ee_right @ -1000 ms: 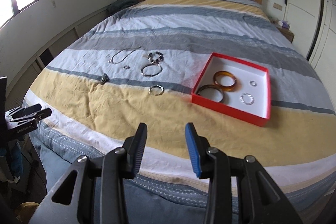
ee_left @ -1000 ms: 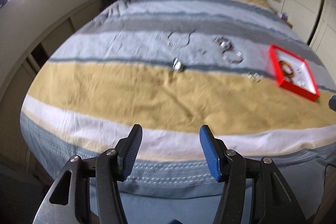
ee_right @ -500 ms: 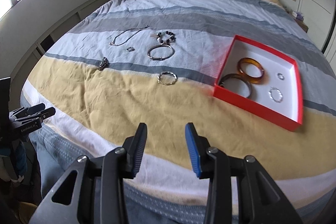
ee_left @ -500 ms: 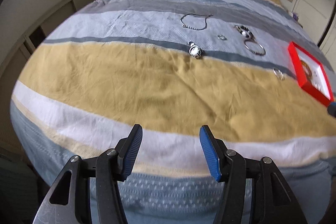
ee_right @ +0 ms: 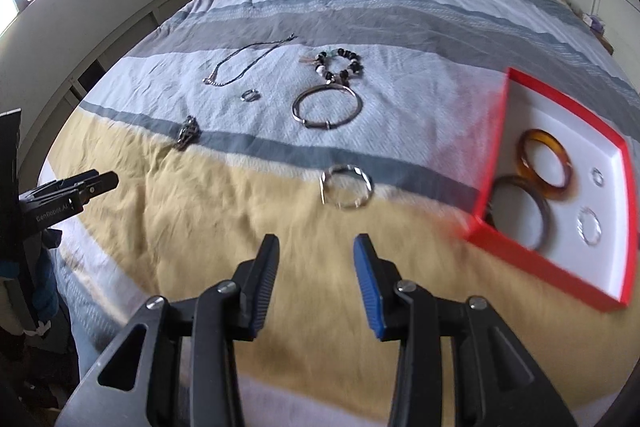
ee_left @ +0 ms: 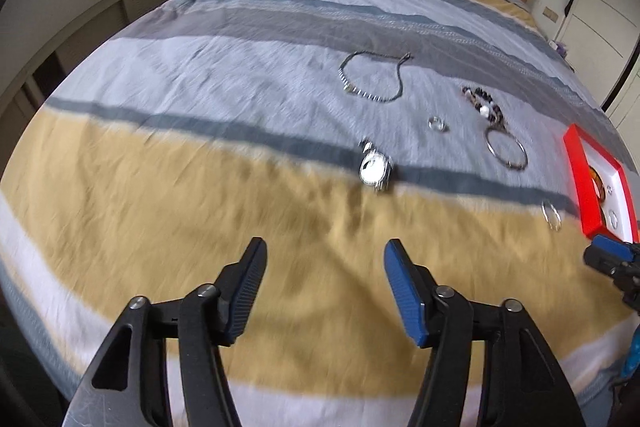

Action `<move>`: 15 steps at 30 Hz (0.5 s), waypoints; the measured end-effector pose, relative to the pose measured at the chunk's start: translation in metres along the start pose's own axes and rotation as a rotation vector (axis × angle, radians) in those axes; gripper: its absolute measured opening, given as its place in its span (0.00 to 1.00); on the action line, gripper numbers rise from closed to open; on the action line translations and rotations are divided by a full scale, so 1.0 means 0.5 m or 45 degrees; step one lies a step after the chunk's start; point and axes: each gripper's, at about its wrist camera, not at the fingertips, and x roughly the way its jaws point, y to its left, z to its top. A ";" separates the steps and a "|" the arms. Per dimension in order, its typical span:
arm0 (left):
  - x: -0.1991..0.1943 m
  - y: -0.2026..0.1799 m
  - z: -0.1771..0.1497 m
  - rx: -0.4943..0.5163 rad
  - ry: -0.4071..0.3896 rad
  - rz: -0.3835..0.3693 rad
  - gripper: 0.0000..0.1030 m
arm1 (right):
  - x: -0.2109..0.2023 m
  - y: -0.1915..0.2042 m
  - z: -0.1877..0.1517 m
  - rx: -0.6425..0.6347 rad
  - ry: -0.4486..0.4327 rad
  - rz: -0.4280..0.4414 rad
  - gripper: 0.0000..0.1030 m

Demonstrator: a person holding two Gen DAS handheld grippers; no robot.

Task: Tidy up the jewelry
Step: 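Grasp the silver watch with the left tool while the right tool grasps a silver hoop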

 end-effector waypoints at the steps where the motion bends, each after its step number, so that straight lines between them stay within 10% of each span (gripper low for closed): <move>1: 0.011 -0.003 0.011 0.003 -0.002 -0.009 0.62 | 0.015 0.000 0.011 -0.004 0.002 -0.002 0.46; 15: 0.187 -0.050 0.090 0.076 0.099 -0.009 0.53 | 0.134 -0.035 0.054 0.018 0.082 -0.034 0.46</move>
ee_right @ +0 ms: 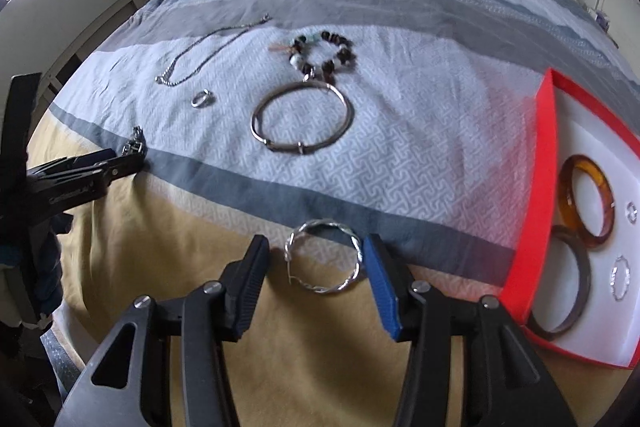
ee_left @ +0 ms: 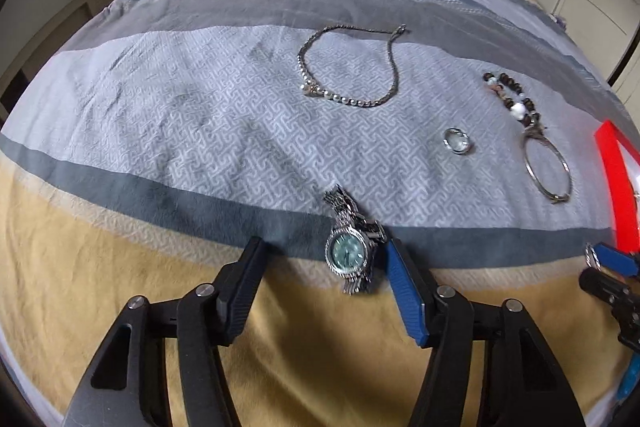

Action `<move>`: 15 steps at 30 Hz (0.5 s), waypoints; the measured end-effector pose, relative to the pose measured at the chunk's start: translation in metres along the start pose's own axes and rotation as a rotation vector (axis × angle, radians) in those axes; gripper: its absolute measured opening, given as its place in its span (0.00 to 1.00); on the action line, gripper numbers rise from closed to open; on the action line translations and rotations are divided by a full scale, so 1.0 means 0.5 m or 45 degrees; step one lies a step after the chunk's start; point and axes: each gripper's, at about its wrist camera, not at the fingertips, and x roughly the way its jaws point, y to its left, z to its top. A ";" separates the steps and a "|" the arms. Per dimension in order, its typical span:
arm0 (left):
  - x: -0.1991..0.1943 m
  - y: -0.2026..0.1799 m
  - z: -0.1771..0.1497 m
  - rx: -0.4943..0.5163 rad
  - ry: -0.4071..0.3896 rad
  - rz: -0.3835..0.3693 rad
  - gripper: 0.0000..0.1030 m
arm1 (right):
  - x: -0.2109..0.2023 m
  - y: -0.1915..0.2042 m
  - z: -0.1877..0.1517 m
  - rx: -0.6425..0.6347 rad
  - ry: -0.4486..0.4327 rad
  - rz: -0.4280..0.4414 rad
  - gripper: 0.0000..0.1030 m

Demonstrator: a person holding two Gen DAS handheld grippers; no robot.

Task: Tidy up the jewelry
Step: 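Grasp the silver watch with the left tool while the right tool grasps a silver hoop, then carry the watch and hoop into the red box and open both tools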

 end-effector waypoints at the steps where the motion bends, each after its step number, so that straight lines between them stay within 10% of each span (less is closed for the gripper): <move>1: 0.001 -0.001 0.001 0.002 -0.007 0.002 0.50 | 0.002 0.000 -0.003 -0.002 0.001 0.003 0.45; 6: 0.003 0.001 0.011 -0.006 -0.008 -0.006 0.14 | 0.004 0.004 -0.009 -0.011 -0.004 0.016 0.36; 15: -0.048 0.006 -0.013 -0.027 -0.021 -0.026 0.10 | -0.040 0.031 -0.031 -0.024 -0.035 0.051 0.35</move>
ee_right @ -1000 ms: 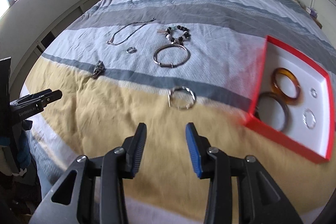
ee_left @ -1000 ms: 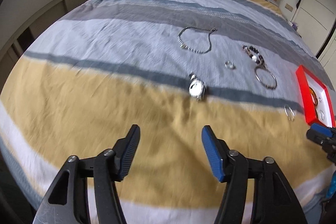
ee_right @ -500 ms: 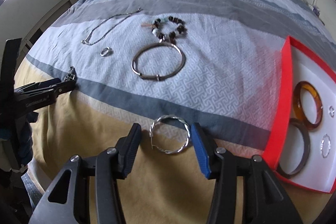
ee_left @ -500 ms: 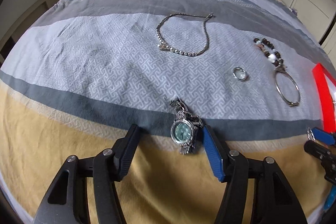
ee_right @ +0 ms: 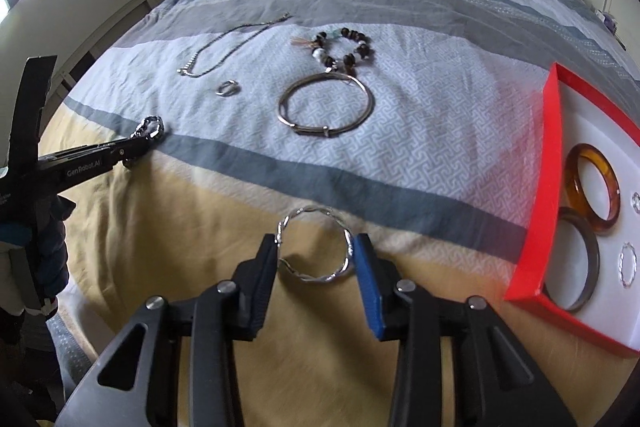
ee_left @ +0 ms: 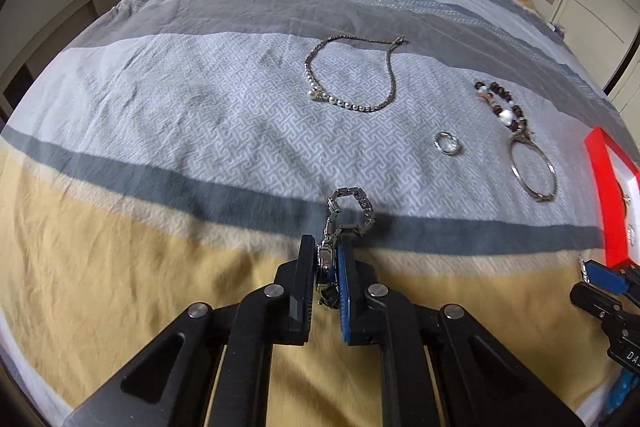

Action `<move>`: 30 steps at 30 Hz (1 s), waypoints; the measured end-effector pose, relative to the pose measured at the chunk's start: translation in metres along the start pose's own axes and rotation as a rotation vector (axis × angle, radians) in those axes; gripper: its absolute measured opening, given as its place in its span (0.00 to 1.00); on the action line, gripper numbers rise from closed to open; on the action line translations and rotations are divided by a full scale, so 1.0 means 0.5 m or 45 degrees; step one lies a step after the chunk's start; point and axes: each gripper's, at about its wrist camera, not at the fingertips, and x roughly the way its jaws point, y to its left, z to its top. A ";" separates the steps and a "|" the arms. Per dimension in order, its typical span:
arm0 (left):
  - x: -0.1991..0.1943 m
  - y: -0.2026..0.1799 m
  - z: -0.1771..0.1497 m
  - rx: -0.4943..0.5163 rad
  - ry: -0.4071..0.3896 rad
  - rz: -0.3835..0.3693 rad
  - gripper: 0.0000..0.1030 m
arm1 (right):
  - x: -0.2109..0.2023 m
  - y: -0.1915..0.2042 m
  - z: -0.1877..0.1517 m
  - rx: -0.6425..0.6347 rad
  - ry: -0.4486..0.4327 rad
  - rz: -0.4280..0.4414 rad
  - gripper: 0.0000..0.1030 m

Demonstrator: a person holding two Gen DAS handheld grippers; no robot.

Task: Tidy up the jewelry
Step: 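Carry the watch and hoop into the red box and open both tools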

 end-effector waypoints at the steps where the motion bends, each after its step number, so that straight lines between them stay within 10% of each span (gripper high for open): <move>1: -0.009 0.001 -0.004 -0.002 -0.003 -0.004 0.10 | -0.010 0.006 -0.004 -0.001 -0.007 0.003 0.35; 16: -0.229 -0.050 -0.089 0.064 -0.141 -0.046 0.10 | -0.213 0.047 -0.095 -0.004 -0.169 0.003 0.35; 30: -0.293 -0.346 -0.091 0.333 -0.175 -0.222 0.10 | -0.349 -0.199 -0.160 0.212 -0.298 -0.168 0.35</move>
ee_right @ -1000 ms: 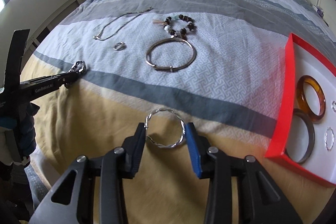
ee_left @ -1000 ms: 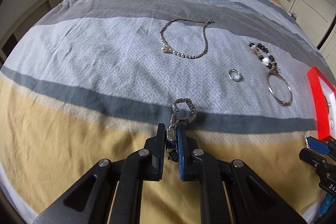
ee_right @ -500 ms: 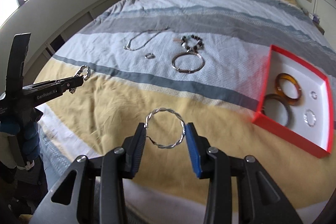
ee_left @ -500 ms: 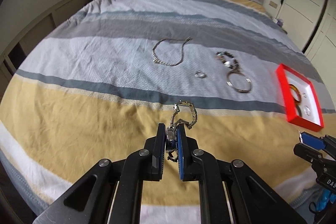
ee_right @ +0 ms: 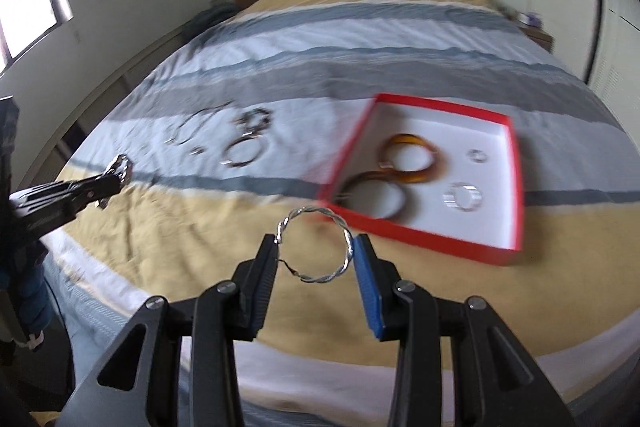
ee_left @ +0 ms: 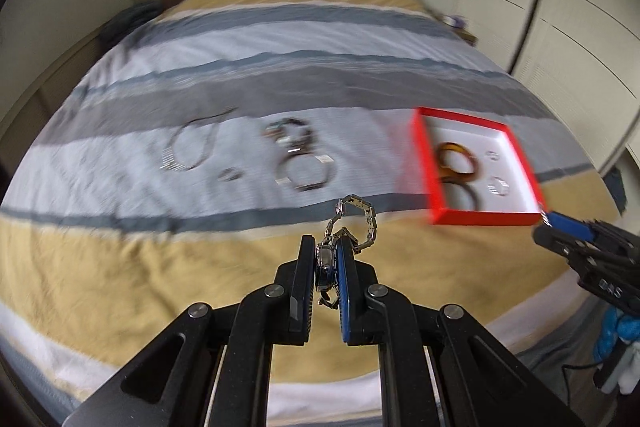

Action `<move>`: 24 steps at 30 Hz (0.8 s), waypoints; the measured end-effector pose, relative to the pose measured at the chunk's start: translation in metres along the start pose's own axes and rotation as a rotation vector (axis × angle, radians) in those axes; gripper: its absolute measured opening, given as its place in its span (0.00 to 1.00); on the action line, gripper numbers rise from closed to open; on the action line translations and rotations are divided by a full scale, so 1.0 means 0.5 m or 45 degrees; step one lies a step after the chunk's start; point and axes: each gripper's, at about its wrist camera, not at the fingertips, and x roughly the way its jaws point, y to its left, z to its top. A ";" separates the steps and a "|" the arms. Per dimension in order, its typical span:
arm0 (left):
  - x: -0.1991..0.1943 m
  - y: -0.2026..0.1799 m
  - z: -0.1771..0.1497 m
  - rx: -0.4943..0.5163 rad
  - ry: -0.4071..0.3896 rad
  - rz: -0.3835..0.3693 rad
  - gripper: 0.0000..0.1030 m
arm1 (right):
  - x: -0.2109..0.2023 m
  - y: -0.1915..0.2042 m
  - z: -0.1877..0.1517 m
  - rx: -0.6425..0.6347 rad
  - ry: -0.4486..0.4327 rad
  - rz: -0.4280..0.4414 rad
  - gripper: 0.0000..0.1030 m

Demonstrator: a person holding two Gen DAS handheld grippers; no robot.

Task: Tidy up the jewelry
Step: 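Carry the watch and hoop into the red box and open both tools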

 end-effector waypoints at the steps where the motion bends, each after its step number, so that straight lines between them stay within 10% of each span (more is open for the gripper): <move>1: 0.010 -0.022 0.008 0.020 0.004 -0.017 0.10 | 0.003 -0.025 0.006 0.013 0.000 -0.018 0.35; 13: 0.236 -0.258 0.175 0.198 0.073 -0.170 0.10 | 0.119 -0.224 0.122 0.110 0.018 -0.105 0.35; 24: 0.465 -0.309 0.240 0.194 0.153 -0.199 0.10 | 0.317 -0.317 0.190 0.041 0.175 -0.159 0.35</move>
